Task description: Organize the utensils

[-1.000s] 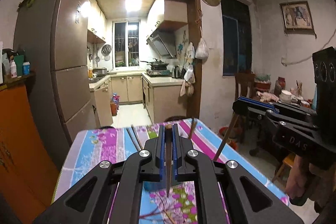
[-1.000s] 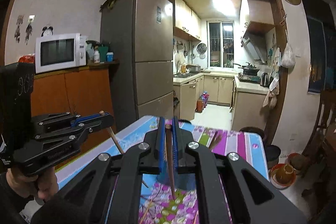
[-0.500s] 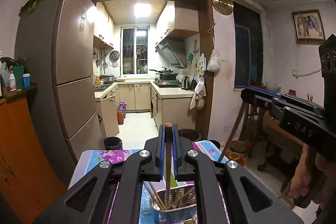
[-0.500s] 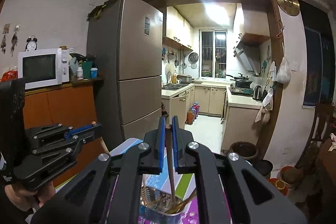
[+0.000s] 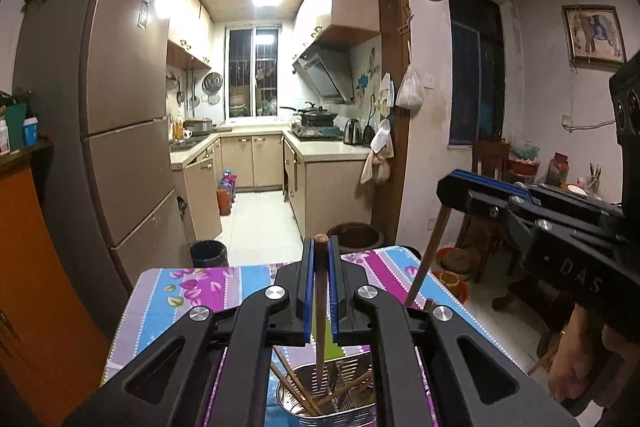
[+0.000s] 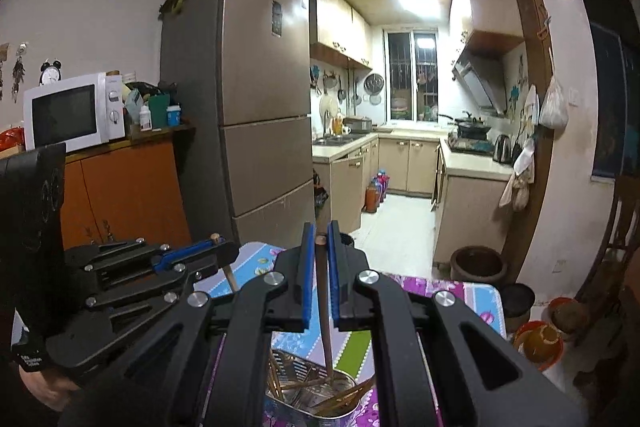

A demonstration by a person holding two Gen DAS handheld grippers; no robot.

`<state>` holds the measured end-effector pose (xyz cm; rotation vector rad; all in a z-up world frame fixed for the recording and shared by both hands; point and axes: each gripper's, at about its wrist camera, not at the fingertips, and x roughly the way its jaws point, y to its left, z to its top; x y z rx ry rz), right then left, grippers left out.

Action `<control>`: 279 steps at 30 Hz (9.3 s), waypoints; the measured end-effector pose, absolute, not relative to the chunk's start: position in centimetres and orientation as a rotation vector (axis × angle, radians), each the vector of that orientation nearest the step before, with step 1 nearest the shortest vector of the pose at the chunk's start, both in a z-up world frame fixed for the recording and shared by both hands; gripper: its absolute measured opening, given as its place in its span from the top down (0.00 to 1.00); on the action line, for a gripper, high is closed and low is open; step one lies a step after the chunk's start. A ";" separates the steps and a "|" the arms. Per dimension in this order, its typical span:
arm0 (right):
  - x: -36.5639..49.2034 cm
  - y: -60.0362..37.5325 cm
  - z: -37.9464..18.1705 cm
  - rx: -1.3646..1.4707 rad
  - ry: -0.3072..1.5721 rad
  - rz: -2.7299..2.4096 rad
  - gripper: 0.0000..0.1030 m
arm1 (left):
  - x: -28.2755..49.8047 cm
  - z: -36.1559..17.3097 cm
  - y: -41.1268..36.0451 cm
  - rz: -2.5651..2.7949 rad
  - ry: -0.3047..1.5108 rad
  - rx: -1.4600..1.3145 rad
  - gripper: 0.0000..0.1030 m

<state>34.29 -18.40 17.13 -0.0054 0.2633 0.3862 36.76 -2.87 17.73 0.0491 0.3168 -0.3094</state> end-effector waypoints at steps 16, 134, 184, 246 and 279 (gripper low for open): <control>36.7 -18.8 13.3 0.040 0.369 0.380 0.95 | 39.5 13.8 -2.1 -0.285 0.374 0.020 0.92; 4.2 -20.1 -17.8 0.023 0.373 0.117 0.94 | 4.4 -16.8 -2.3 -0.261 0.277 0.186 0.91; 17.7 -21.9 8.2 -0.007 0.241 0.341 0.96 | 19.0 9.6 -1.5 -0.292 0.207 0.094 0.93; 36.9 -20.2 13.3 0.059 0.321 0.350 0.73 | 40.2 13.4 -1.2 -0.219 0.248 0.002 0.46; 22.1 -23.0 10.7 0.069 0.061 0.161 0.05 | 21.2 11.3 7.2 0.063 -0.037 -0.149 0.05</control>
